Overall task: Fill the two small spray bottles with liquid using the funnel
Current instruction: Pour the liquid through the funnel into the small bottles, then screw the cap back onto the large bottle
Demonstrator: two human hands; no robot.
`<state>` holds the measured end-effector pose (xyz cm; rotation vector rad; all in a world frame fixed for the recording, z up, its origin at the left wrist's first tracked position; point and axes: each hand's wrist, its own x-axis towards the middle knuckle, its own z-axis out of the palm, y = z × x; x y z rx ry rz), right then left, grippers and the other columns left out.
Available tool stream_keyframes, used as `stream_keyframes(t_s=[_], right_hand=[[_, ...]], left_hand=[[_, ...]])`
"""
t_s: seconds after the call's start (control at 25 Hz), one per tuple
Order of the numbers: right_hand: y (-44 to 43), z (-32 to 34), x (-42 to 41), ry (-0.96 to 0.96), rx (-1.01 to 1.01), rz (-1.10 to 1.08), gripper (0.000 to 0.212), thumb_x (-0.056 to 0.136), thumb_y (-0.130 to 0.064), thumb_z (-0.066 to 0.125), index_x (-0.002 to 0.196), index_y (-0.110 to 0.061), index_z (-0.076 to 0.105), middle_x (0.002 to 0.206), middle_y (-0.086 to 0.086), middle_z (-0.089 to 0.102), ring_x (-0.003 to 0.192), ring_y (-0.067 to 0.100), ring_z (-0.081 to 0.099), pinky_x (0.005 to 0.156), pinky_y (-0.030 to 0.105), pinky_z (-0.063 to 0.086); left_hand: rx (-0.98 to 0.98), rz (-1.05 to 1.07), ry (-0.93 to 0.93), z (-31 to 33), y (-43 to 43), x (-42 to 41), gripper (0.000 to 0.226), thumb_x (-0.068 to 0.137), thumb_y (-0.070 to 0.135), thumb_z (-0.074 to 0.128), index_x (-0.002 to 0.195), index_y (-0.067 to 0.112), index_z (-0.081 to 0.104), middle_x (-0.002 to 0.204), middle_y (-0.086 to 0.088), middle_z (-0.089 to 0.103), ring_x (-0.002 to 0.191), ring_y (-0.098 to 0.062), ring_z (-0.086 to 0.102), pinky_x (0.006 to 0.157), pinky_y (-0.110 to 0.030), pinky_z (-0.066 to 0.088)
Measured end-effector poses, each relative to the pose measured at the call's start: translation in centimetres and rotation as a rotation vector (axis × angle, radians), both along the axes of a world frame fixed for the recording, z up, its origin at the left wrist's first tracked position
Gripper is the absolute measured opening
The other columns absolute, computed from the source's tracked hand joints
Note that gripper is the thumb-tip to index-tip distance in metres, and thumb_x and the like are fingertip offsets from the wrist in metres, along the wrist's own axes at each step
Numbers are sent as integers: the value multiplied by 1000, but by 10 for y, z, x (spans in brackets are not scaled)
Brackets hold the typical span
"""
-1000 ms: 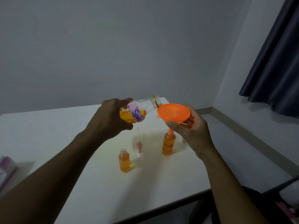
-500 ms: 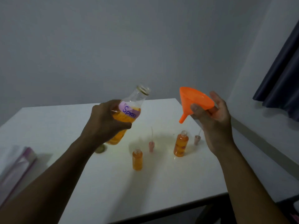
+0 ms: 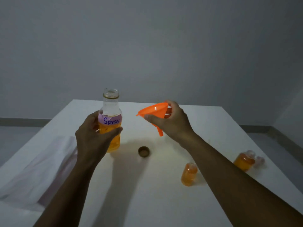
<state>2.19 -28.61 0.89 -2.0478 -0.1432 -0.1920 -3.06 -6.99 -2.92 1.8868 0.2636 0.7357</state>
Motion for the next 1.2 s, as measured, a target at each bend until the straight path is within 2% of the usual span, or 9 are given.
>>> stream_keyframes(t_s=[0.24,0.4,0.56,0.76,0.88,0.96,1.04,1.12,1.2], right_hand=[[48,-52,48,111,-246,-36,109,64,-42,90,150,-20,28,147,6,43,135,26,42,94,31,41],[63,-80,56,106,-267,-92,109,61,-45,92,145,-24,25,148,7,36,135,28,39,91,33,43],[67,-93,59,59,-308,-142,110,63,-47,90,146,-28,22,151,5,32,138,28,36,90,34,43],[64,-91,55,102,-416,-131,121,59,-55,91,151,-28,16,154,6,29,142,30,33,101,44,47],[54,-79,47,156,-362,-105,127,58,-53,92,153,-27,11,155,6,25,144,30,29,102,43,45],[48,-72,32,97,-279,-140,109,66,-43,88,149,-27,19,150,5,28,140,27,31,95,39,46],[45,-73,9,-9,-218,-156,74,75,-32,79,133,-29,34,136,1,37,128,24,43,87,35,51],[46,-79,-13,15,-317,-61,53,80,-32,74,121,-31,41,122,-3,42,115,21,52,85,34,55],[48,-87,-27,53,-498,45,48,83,-40,73,121,-28,45,116,-5,44,109,17,52,82,27,51]], left_hand=[[-88,21,8,-21,17,18,79,61,29,88,131,24,53,126,2,61,106,-13,57,88,-32,49],[-89,21,48,-32,10,26,79,61,33,88,130,27,52,130,3,60,111,-16,57,94,-42,51],[-84,-38,39,-36,7,28,77,61,30,88,130,25,52,127,5,60,105,-10,55,88,-31,49],[-104,-88,43,-39,4,30,80,60,30,89,130,25,51,130,3,59,109,-12,56,91,-35,50],[-99,-107,43,-41,6,30,82,60,33,88,131,26,49,129,7,56,109,-11,54,85,-27,50],[-96,-142,58,-44,9,29,83,61,37,87,132,28,46,126,13,53,109,-9,53,81,-20,48],[-82,-187,107,-48,14,28,84,62,43,84,134,31,42,129,14,51,111,-10,53,84,-25,50],[-38,-232,165,-54,17,26,82,65,47,80,136,31,41,132,11,52,114,-13,53,87,-32,50],[-11,-268,204,-60,20,22,76,69,50,76,135,30,43,133,9,54,116,-14,55,91,-36,50]])
